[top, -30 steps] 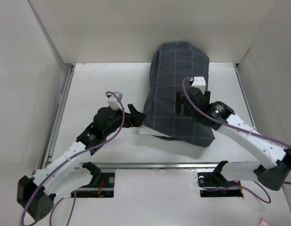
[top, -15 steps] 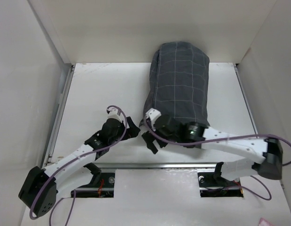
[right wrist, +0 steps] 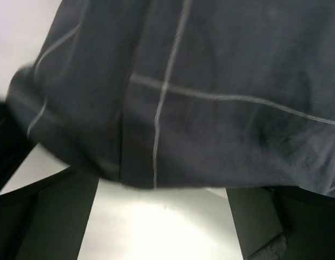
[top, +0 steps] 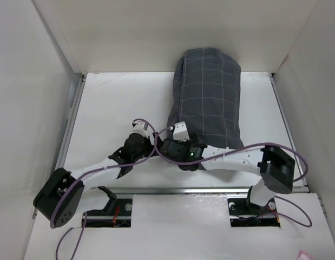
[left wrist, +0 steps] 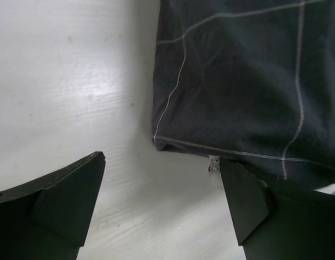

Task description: Put the pillow into the pillowcase

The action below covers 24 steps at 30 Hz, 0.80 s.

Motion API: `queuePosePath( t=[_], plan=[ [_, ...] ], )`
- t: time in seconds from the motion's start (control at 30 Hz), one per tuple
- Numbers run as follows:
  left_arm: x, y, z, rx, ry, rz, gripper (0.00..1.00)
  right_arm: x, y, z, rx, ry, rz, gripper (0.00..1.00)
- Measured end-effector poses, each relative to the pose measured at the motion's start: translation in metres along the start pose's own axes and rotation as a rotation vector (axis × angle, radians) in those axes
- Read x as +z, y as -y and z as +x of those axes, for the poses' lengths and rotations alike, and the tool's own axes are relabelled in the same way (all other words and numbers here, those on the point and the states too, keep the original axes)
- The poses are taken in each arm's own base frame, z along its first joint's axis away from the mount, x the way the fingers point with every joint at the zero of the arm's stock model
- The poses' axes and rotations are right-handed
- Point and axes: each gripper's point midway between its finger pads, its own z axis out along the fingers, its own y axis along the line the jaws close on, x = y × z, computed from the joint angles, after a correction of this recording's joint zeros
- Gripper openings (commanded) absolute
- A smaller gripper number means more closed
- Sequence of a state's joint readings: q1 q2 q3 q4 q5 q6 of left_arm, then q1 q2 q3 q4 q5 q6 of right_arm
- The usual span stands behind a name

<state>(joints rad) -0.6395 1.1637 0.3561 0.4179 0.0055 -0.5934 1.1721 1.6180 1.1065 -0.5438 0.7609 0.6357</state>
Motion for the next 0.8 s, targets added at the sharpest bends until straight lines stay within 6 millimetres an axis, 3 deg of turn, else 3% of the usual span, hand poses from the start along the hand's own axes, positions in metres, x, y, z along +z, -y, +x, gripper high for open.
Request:
queuePosePath(
  t=[0.07,0.13,0.17,0.2,0.27,0.3,0.33,0.37,0.47,0.57,0.63,0.8],
  plan=[
    [0.002,0.007,-0.007,0.012,0.02,0.027,0.74,0.007,0.008,-0.005,0.062,0.047,0.08,0.87],
    [0.005,0.014,-0.013,0.023,0.041,0.057,0.66,0.012,0.013,-0.008,0.103,0.088,0.138,0.67],
    [0.007,0.017,-0.015,0.03,0.048,0.07,0.62,0.014,0.015,-0.01,0.121,0.105,0.161,0.54],
    [0.009,0.019,-0.016,0.036,0.05,0.081,0.58,0.016,0.015,-0.011,0.134,0.118,0.178,0.25],
    [0.015,0.024,-0.017,0.05,0.047,0.102,0.43,0.019,0.015,-0.014,0.163,0.141,0.204,0.0],
    [0.019,0.028,-0.018,0.063,0.043,0.115,0.33,0.02,0.016,-0.016,0.18,0.151,0.213,0.0],
    [0.024,0.032,-0.02,0.072,0.04,0.128,0.08,0.019,0.018,-0.017,0.202,0.159,0.223,0.0],
    [0.028,0.036,-0.023,0.077,0.043,0.139,0.0,0.019,0.019,-0.017,0.209,0.164,0.229,0.0],
    [0.038,0.05,-0.028,0.107,0.036,0.186,0.0,0.016,0.023,-0.021,0.263,0.188,0.247,0.0],
    [0.032,0.061,-0.032,0.115,0.049,0.234,0.0,0.009,0.031,-0.026,0.338,0.216,0.265,0.0],
    [0.015,0.067,-0.038,0.107,0.084,0.265,0.0,0.005,0.039,-0.03,0.402,0.243,0.292,0.0],
    [-0.05,0.093,-0.064,0.065,0.245,0.403,0.0,-0.001,0.05,-0.043,0.614,0.329,0.379,0.01]
  ],
)
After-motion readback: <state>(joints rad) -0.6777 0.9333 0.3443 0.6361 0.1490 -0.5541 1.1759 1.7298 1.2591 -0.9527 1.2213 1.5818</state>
